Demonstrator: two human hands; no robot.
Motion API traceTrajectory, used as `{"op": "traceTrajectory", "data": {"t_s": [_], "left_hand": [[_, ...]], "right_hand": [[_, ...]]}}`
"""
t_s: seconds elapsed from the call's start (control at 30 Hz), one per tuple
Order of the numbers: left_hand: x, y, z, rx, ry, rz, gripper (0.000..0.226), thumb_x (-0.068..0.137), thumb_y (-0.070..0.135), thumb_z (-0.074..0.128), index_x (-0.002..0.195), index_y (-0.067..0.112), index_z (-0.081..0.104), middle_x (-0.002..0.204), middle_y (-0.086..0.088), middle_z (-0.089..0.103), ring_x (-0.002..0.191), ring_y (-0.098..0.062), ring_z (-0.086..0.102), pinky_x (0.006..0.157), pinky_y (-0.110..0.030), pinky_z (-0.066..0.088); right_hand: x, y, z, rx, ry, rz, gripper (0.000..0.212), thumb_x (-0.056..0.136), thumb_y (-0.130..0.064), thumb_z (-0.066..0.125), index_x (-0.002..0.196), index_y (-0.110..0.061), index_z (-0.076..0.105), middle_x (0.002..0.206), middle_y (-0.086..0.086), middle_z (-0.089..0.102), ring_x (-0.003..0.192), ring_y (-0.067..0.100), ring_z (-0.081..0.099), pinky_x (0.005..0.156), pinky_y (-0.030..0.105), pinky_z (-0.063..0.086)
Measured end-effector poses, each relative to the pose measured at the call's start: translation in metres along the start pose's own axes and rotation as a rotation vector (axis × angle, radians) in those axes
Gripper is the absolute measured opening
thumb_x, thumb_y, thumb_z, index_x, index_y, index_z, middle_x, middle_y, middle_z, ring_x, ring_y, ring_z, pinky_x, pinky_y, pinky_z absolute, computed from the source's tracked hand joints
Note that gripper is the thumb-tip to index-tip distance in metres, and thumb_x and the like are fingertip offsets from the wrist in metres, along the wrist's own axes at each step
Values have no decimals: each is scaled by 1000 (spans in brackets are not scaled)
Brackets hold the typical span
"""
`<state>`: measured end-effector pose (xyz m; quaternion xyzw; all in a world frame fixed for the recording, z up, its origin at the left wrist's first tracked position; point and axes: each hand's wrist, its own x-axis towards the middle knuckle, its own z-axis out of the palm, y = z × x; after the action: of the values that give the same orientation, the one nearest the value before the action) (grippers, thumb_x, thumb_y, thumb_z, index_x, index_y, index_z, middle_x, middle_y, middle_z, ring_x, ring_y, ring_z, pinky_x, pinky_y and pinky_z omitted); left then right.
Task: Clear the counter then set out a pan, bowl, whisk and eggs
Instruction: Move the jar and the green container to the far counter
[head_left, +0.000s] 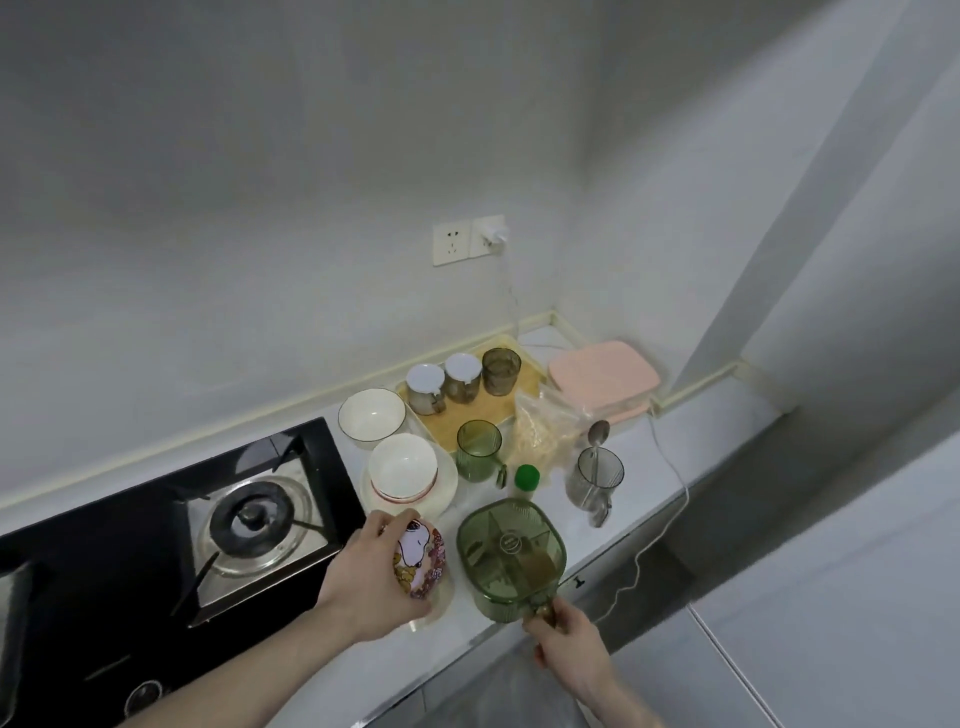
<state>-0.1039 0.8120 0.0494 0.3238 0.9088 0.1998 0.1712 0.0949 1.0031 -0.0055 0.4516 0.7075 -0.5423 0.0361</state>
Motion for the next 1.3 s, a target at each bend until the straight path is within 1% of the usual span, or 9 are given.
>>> {"op": "traceTrajectory", "data": {"t_s": [0.1,0.3,0.43,0.63,0.77,1.07,1.13,1.23,1.3], "left_hand": [[6,6,9,31,16,-42,106,47,65,70,143,44,31,122,18,36,109,-13,52,91,-28,51],[15,18,22,29,27,-187,109,46,64,70,144,43,30,125,17,36,114,-14,53,95,-27,49],[16,27,32,46,42,-265,108,46,59,71,145,40,31,127,15,37,116,-15,52,95,-27,48],[24,43,42,56,59,-340,107,51,53,75,147,39,30,133,12,38,120,-18,50,97,-30,48],[30,51,47,39,72,-387,107,54,47,77,148,39,26,138,13,35,122,-18,49,96,-32,51],[36,57,61,-53,133,-431,109,64,46,81,153,36,20,151,12,26,130,-20,43,96,-40,53],[29,53,63,-95,154,-422,109,67,45,83,155,33,19,157,9,21,136,-21,40,103,-41,50],[6,44,64,-180,208,-403,103,73,40,81,156,33,21,163,7,13,139,-22,42,109,-39,46],[-13,38,66,-220,221,-394,97,78,35,80,156,35,22,166,8,9,135,-21,48,108,-35,46]], "right_hand": [[24,2,-10,-40,-76,10,16,86,-31,70,98,-20,69,70,-3,70,57,9,68,58,19,53],[72,-5,-20,-83,-229,-31,9,87,-25,68,87,-16,67,63,3,69,61,18,67,79,49,60],[93,-8,-21,-135,-303,-54,11,88,-24,64,91,-14,67,80,10,75,71,24,75,77,45,60],[123,4,-16,-258,-336,-95,14,83,-31,64,83,-17,64,73,4,74,69,19,75,77,43,62],[157,28,-8,-270,-334,-76,15,76,-36,60,85,-25,65,83,1,74,83,22,73,84,46,61],[149,5,-14,-295,-247,-109,9,78,-24,63,83,-21,56,79,3,69,80,30,69,82,46,59],[136,3,-14,-311,-190,-144,13,83,-14,66,86,-18,54,89,6,68,88,32,67,87,44,55],[111,5,-15,-281,-65,-177,40,84,-8,72,120,-10,55,129,12,53,108,37,61,98,40,46],[95,10,-17,-224,5,-176,56,84,-6,73,134,-9,47,141,16,38,103,41,63,97,42,46]]}}
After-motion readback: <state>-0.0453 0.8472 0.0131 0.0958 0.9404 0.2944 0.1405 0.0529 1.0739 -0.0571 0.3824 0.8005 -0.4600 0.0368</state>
